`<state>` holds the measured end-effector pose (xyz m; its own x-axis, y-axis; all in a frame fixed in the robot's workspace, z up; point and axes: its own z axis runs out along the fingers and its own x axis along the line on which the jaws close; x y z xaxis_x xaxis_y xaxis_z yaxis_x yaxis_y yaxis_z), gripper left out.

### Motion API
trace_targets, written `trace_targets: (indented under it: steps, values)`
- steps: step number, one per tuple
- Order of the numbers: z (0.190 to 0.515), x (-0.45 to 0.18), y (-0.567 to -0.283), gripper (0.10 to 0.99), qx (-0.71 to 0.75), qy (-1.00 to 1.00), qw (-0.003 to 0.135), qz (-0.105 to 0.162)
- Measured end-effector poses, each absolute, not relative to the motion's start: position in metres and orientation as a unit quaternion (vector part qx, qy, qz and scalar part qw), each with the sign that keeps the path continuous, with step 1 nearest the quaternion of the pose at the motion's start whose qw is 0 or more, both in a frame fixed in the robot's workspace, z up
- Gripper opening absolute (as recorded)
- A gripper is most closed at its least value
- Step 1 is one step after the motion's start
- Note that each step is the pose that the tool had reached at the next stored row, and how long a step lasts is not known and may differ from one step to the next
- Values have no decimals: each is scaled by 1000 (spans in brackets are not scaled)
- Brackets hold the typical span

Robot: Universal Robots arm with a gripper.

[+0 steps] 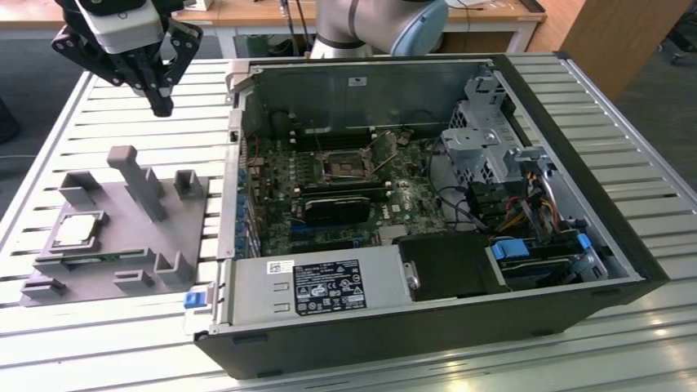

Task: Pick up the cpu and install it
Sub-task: 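Reach for the cpu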

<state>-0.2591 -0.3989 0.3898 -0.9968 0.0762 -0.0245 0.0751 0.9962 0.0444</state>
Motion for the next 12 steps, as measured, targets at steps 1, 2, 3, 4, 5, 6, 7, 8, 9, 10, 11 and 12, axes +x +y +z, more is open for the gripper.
trace_targets:
  steps: [1, 2, 3, 4, 5, 6, 7, 8, 9, 10, 11, 12]
  values:
    - [390, -260, -399, 106, 38, 999, 13, 22]
    - [390, -260, -399, 106, 38, 999, 13, 22]
    - [390, -261, -399, 106, 38, 999, 13, 22]
    - [390, -262, -399, 106, 38, 999, 13, 22]
    - [390, -263, -399, 106, 38, 999, 13, 22]
    - [390, -263, -399, 106, 38, 999, 13, 22]
    - [390, -264, -399, 106, 38, 999, 13, 22]
    - [390, -265, -399, 106, 38, 999, 13, 22]
    - [390, -266, -399, 106, 38, 999, 13, 22]
    - [390, -266, -399, 106, 38, 999, 13, 22]
    - [390, -267, -399, 106, 38, 999, 13, 22]
    - [390, -268, -399, 106, 38, 999, 13, 22]
